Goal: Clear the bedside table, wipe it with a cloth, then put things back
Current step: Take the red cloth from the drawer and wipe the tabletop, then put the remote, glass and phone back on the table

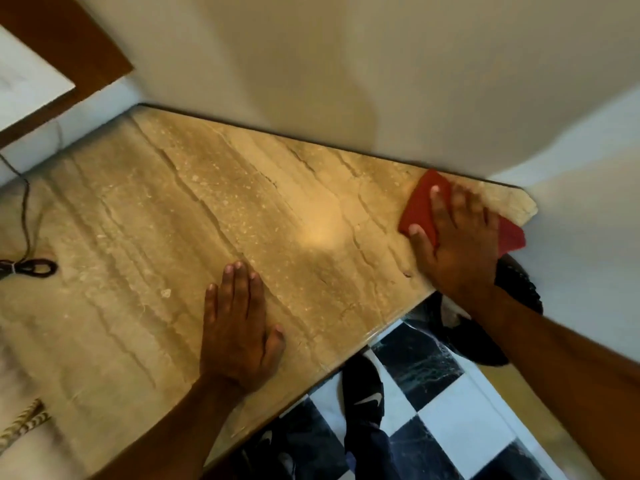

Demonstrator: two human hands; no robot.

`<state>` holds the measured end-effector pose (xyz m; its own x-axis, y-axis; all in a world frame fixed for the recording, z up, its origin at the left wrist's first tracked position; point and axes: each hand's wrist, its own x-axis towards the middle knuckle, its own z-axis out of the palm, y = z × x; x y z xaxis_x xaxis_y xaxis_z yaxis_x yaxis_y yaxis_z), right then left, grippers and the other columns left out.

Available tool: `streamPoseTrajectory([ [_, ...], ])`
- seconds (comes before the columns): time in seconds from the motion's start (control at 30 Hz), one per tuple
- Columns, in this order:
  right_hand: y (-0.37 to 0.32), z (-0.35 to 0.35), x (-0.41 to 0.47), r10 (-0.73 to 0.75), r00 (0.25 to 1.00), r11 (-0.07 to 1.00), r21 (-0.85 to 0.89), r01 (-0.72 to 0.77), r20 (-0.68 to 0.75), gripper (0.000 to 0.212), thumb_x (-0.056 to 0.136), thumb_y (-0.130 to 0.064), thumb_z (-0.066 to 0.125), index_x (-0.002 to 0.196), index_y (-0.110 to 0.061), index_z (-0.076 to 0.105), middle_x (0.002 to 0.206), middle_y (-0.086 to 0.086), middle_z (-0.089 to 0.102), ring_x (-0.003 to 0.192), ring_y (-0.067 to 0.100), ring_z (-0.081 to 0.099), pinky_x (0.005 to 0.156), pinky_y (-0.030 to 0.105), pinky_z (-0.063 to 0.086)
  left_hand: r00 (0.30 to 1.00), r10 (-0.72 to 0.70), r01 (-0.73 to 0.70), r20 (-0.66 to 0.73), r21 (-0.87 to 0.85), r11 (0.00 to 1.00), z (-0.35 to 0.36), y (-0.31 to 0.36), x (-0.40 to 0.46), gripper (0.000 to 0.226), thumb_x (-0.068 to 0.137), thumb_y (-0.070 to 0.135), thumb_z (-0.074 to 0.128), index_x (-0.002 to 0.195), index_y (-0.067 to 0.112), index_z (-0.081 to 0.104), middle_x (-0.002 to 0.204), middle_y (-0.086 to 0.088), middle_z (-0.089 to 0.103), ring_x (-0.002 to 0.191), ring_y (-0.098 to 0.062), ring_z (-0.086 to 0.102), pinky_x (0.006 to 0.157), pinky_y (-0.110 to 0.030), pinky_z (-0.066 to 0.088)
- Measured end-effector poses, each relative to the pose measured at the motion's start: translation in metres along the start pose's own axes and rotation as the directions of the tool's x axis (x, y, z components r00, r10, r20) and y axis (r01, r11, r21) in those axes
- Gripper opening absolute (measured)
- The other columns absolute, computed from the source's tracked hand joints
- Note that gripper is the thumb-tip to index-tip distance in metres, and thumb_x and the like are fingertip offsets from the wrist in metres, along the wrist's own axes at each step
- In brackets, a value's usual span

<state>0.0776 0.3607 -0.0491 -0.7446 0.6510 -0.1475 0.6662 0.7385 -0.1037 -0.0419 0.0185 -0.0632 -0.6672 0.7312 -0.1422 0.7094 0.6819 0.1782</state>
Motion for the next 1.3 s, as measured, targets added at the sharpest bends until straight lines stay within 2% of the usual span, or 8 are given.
streamPoseTrajectory([
  [0.13, -0.07, 0.005, -0.028, 0.157, 0.987, 0.985, 0.068, -0.158, 0.016, 0.076, 0.097, -0.061, 0.025, 0.158, -0.016, 0.02, 0.164, 0.02, 0.022, 0.15, 0.044, 0.017, 0.119, 0.062, 0.015, 0.999, -0.005, 0.003, -0.034, -0.065, 0.998, -0.001, -0.005, -0.001, 0.09, 0.081, 0.042, 0.046, 0.156, 0.001, 0.019, 0.164, -0.025, 0.019, 0.155, -0.038, 0.012, 0.122, -0.06, 0.014],
  [0.43, -0.172, 0.017, -0.137, -0.294, 0.936, 0.955, 0.035, 0.293, 0.195, 0.075, 0.096, -0.059, 0.026, 0.157, -0.015, 0.026, 0.166, 0.017, 0.018, 0.153, 0.04, 0.012, 0.12, 0.059, 0.012, 0.974, -0.159, 0.074, -0.159, -0.444, 0.893, -0.025, -0.014, -0.026, 0.067, 0.088, 0.033, 0.042, 0.149, 0.006, 0.034, 0.159, -0.018, 0.036, 0.153, -0.032, 0.023, 0.121, -0.061, 0.02],
  [0.7, -0.282, 0.044, -0.173, -0.884, 0.403, 0.432, 0.085, 0.898, 0.237, 0.073, 0.098, -0.065, 0.03, 0.156, -0.02, 0.033, 0.164, 0.011, 0.027, 0.153, 0.038, 0.015, 0.119, 0.059, 0.019, 0.809, -0.531, 0.38, -0.251, -0.466, 0.799, -0.067, -0.076, -0.164, 0.057, 0.092, 0.031, 0.048, 0.142, 0.005, 0.044, 0.149, -0.017, 0.048, 0.146, -0.034, 0.035, 0.12, -0.058, 0.024],
  [0.8, -0.346, 0.056, -0.166, -0.944, 0.251, 0.276, 0.097, 0.956, 0.214, 0.083, 0.093, -0.071, 0.038, 0.157, -0.018, 0.03, 0.166, 0.01, 0.023, 0.153, 0.036, 0.015, 0.121, 0.058, 0.016, 0.638, -0.738, 0.674, -0.221, -0.301, 0.674, -0.071, -0.105, -0.224, 0.058, 0.089, 0.032, 0.049, 0.137, -0.001, 0.053, 0.146, -0.025, 0.05, 0.141, -0.045, 0.039, 0.115, -0.067, 0.024],
  [0.9, -0.39, 0.061, -0.161, -0.941, 0.289, 0.309, 0.096, 0.946, 0.178, 0.101, 0.088, -0.077, 0.044, 0.157, -0.006, 0.025, 0.165, 0.019, 0.022, 0.154, 0.036, 0.014, 0.122, 0.056, 0.014, 0.482, -0.851, 0.837, -0.208, -0.18, 0.517, -0.072, -0.118, -0.269, 0.056, 0.088, 0.029, 0.05, 0.132, -0.006, 0.057, 0.138, -0.029, 0.056, 0.131, -0.048, 0.048, 0.109, -0.066, 0.032],
  [1.1, -0.39, 0.064, -0.198, -0.742, 0.659, 0.671, 0.136, 0.729, 0.123, 0.088, 0.09, -0.068, 0.039, 0.157, -0.011, 0.027, 0.164, 0.018, 0.021, 0.153, 0.036, 0.017, 0.123, 0.058, 0.006, 0.367, -0.928, 0.894, -0.059, -0.254, 0.37, -0.07, -0.115, -0.302, 0.048, 0.092, 0.025, 0.05, 0.129, -0.003, 0.062, 0.13, -0.035, 0.056, 0.114, -0.055, 0.056, 0.096, -0.062, 0.044],
  [1.17, -0.38, 0.062, -0.206, -0.774, 0.616, 0.633, 0.197, 0.749, 0.145, 0.078, 0.095, -0.059, 0.036, 0.155, -0.01, 0.031, 0.163, 0.019, 0.022, 0.152, 0.037, 0.018, 0.122, 0.056, 0.009, 0.278, -0.961, 0.884, -0.012, -0.389, 0.26, -0.076, -0.121, -0.298, 0.044, 0.091, 0.017, 0.054, 0.13, -0.003, 0.062, 0.129, -0.038, 0.056, 0.113, -0.057, 0.056, 0.096, -0.064, 0.045],
  [1.3, -0.358, 0.039, -0.181, -0.921, 0.357, 0.385, 0.218, 0.897, 0.155, 0.054, 0.104, -0.038, 0.032, 0.14, -0.004, 0.053, 0.148, 0.021, 0.049, 0.136, 0.042, 0.047, 0.113, 0.049, 0.027, 0.229, -0.972, 0.748, 0.045, -0.647, 0.147, -0.099, -0.113, -0.28, 0.053, 0.082, -0.007, 0.049, 0.135, -0.005, 0.056, 0.126, -0.036, 0.058, 0.105, -0.057, 0.06, 0.091, -0.057, 0.052],
])
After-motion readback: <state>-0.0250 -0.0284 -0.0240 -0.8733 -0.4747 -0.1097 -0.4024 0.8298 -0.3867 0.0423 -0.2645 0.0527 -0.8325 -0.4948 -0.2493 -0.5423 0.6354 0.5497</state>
